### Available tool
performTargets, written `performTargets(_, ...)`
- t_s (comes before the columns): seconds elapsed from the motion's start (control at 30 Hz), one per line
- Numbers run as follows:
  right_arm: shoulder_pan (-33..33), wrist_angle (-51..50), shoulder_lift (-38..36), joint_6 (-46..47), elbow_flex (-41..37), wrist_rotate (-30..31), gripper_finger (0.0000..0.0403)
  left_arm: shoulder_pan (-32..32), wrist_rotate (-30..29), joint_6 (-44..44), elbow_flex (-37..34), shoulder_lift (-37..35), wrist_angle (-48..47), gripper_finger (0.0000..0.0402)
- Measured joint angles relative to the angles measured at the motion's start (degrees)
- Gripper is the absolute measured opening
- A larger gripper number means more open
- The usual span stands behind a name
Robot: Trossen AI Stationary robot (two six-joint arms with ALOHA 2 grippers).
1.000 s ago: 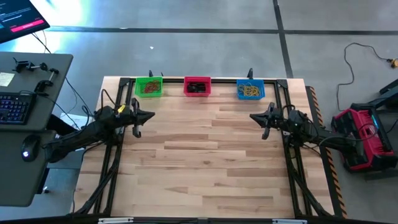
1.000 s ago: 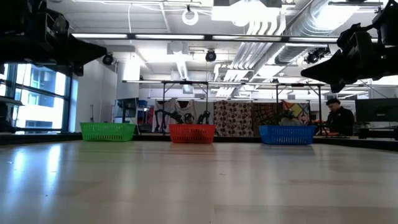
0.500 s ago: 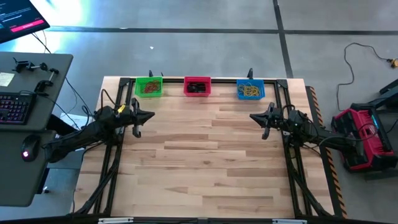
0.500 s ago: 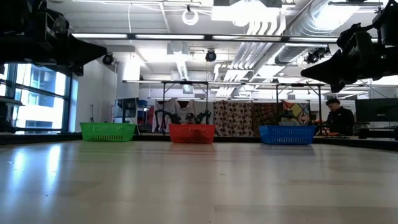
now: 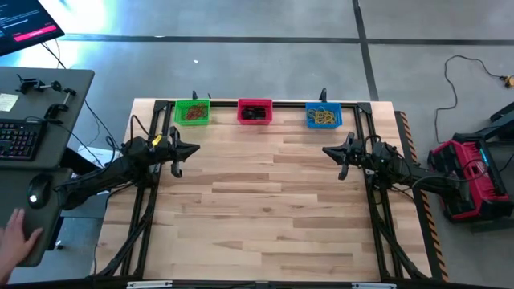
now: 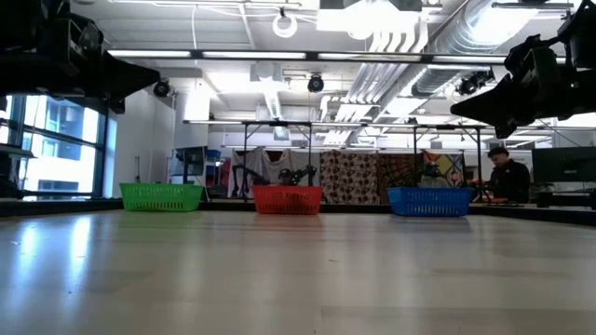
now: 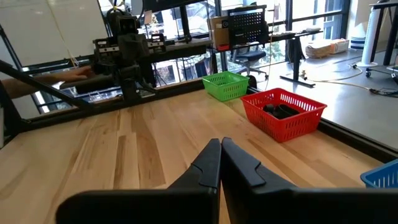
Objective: Sort rubber bands into baskets
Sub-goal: Return to Home Position
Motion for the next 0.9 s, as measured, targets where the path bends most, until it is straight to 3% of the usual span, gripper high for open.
performTargets(0.9, 0.0, 0.0, 0.0, 0.0, 0.0, 0.0, 0.0, -3.82, -0.04, 0.0, 0.0, 0.0, 0.0, 0.0001)
